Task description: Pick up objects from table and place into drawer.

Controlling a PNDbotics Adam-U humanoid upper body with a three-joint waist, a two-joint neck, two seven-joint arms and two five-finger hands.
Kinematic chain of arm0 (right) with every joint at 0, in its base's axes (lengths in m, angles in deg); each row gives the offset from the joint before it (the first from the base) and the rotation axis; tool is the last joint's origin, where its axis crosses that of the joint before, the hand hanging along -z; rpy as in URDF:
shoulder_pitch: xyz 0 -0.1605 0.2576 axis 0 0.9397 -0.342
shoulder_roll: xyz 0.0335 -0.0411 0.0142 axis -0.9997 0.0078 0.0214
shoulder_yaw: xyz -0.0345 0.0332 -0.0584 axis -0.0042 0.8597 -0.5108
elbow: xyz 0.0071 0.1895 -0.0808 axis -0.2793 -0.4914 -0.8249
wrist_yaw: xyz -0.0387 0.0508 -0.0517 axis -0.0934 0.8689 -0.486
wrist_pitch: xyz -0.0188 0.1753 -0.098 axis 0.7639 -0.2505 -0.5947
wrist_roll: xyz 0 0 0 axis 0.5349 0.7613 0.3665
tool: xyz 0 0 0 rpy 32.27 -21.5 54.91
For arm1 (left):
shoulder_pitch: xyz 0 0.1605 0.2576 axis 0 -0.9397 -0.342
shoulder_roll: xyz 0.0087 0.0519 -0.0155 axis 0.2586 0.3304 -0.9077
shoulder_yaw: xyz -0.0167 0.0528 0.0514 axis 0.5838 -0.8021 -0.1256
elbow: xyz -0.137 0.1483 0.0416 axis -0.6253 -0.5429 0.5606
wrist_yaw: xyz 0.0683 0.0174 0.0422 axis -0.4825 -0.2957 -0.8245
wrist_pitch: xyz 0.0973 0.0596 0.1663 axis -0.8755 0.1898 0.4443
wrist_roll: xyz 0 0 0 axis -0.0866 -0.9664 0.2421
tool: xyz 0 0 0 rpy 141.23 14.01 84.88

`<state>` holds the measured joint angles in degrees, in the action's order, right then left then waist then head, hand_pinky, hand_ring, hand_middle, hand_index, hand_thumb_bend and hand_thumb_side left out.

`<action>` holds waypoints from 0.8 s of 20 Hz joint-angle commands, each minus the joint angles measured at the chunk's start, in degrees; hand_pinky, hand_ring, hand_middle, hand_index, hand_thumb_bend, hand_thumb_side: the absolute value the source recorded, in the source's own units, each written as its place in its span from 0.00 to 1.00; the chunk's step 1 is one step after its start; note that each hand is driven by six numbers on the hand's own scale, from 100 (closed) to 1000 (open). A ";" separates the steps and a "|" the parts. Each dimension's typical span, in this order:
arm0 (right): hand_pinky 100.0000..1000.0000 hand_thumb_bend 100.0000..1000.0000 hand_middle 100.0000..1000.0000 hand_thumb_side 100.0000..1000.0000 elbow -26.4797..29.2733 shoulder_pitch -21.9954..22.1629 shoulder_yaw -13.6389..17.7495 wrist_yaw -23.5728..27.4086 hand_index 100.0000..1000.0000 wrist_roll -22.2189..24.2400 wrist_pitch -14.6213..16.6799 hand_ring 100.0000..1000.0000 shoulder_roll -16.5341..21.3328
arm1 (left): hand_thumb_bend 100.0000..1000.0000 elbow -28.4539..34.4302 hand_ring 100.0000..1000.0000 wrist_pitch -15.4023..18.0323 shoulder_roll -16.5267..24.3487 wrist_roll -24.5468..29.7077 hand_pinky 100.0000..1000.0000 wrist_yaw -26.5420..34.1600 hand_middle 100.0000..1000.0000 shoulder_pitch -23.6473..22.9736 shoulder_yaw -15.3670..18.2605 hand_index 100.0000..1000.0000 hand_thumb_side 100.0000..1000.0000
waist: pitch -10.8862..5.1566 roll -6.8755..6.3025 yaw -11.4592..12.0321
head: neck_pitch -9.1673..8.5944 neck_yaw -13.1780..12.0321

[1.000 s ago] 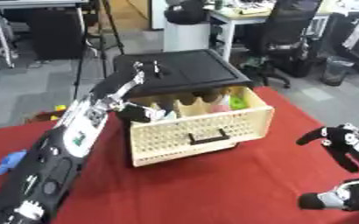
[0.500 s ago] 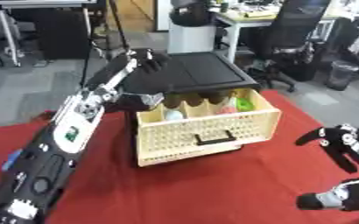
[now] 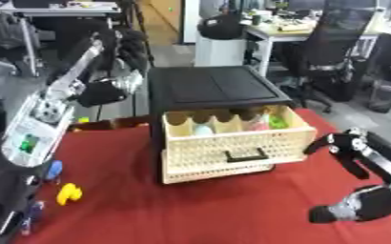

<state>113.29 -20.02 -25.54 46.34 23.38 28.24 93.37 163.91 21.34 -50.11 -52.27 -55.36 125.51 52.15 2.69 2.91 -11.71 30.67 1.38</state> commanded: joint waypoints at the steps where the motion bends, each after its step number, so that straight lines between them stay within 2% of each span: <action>1: 0.00 1.00 0.01 0.54 -0.64 -1.36 -0.99 0.56 0.64 1.48 0.34 0.00 1.48 | 0.00 2.64 0.61 -2.23 3.18 0.02 0.58 3.12 0.59 -1.00 1.90 0.79 0.42 | -1.01 -0.16 1.44 | 0.84 1.05; 8: 0.00 1.00 0.01 0.49 -4.63 -3.52 -3.52 0.07 0.63 4.34 0.89 0.00 0.45 | 0.00 6.79 0.60 -4.26 6.72 -0.60 0.57 5.75 0.58 -7.41 4.23 0.79 0.47 | -1.72 -0.32 6.59 | 1.68 2.61; 16: 0.00 1.00 0.02 0.46 -7.81 -5.01 -4.90 -0.44 0.62 5.60 1.57 0.00 -0.98 | 0.00 8.92 0.60 -5.73 8.44 -0.97 0.57 6.38 0.58 -11.57 5.84 0.80 0.50 | -2.10 -0.57 9.33 | 1.71 3.27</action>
<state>105.46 -23.95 -30.64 46.31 28.66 29.63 91.72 171.52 15.91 -43.50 -53.12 -49.27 113.18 57.11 1.33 2.52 -2.31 32.12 4.41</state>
